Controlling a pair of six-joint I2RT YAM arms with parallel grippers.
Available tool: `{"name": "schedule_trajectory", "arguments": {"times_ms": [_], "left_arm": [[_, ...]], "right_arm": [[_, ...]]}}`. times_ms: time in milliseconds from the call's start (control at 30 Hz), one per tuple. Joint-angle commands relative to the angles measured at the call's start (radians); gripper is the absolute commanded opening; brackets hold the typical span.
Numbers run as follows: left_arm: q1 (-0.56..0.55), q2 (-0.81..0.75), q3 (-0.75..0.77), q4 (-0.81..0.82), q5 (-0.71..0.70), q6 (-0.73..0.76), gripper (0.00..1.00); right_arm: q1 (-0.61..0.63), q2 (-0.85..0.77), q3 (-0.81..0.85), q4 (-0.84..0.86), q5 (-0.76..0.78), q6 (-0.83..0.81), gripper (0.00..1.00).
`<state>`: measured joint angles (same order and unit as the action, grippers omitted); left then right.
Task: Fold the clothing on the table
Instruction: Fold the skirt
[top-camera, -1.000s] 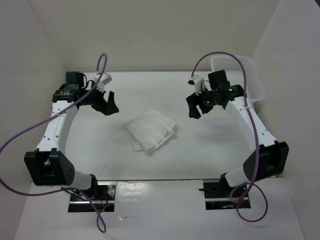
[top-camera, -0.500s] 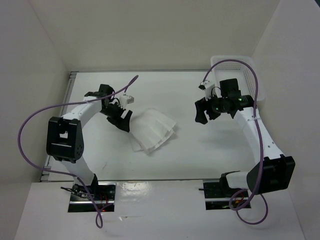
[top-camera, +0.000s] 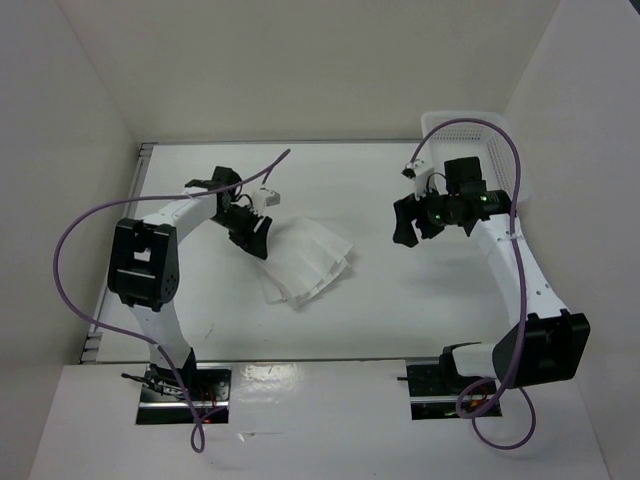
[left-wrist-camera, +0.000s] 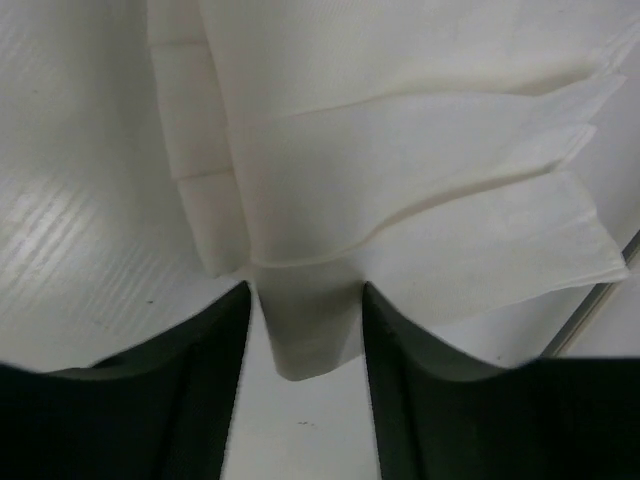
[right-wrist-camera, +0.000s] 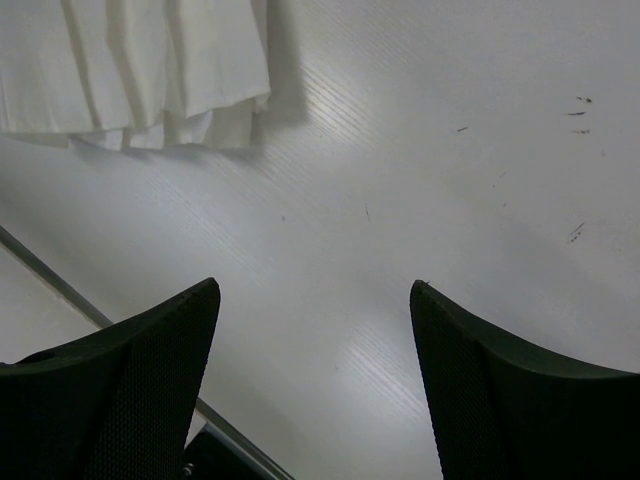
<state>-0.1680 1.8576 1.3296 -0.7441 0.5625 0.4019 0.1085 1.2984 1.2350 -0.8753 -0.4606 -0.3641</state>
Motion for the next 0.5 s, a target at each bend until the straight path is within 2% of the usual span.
{"name": "schedule_trajectory", "arguments": {"times_ms": [0,33,67,167,467], "left_arm": [[-0.022,0.006,0.010,-0.038,0.060,0.051,0.54],[-0.022,0.006,0.010,-0.038,0.060,0.051,0.46],[-0.022,0.006,0.010,-0.058,0.060,0.060,0.29],[-0.031,-0.003,0.037,-0.104,0.050,0.071,0.02],[-0.031,-0.057,0.338,-0.285,0.007,0.098,0.00]], "right_arm": [[-0.010,-0.013,-0.014,0.024,-0.010,0.013,0.81],[-0.019,-0.022,-0.014,0.024,-0.010,0.013,0.81],[-0.020,-0.022,-0.014,0.024,-0.010,0.013,0.81],[-0.020,-0.022,-0.025,0.033,-0.010,0.013,0.81],[-0.020,-0.031,-0.034,0.042,-0.010,0.013,0.81]]}}
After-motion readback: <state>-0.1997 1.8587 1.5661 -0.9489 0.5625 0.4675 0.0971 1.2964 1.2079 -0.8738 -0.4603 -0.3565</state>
